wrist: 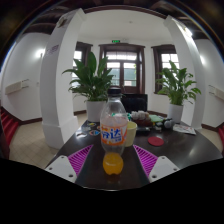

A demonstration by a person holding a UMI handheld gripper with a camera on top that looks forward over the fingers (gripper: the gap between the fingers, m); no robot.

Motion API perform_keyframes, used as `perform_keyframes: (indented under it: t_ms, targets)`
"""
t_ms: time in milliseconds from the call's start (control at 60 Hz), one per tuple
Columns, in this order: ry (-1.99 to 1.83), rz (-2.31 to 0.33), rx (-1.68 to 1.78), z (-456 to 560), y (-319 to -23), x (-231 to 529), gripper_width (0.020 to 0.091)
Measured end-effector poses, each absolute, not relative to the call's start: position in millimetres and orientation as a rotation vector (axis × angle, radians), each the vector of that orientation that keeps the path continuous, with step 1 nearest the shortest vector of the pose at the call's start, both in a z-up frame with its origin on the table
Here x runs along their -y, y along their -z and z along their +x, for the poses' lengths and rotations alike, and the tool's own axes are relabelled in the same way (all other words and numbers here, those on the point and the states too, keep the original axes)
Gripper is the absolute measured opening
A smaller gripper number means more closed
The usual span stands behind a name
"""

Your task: Pour water

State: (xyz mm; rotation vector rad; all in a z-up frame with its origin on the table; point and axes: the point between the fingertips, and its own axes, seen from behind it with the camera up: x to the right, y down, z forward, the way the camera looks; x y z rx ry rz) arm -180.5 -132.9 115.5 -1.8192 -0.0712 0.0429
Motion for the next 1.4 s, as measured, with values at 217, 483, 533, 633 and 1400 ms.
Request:
perform_keyframes:
  t_ms: [217,483,533,633,1400]
  targets:
    - [-0.042,-1.756,0.064,-210,-120,63,0.0769]
    - [-0.007,-1.718,0.054,-216,-120,34,0.0489]
    - [-0.019,-1.706,0.063,-216,-121,36,0.0448]
    - [-0.058,-1.685,0.048,-212,-122,36,0.0370]
    - [-1.187,-1.480,-0.885,-305,-183,-75,0.0352]
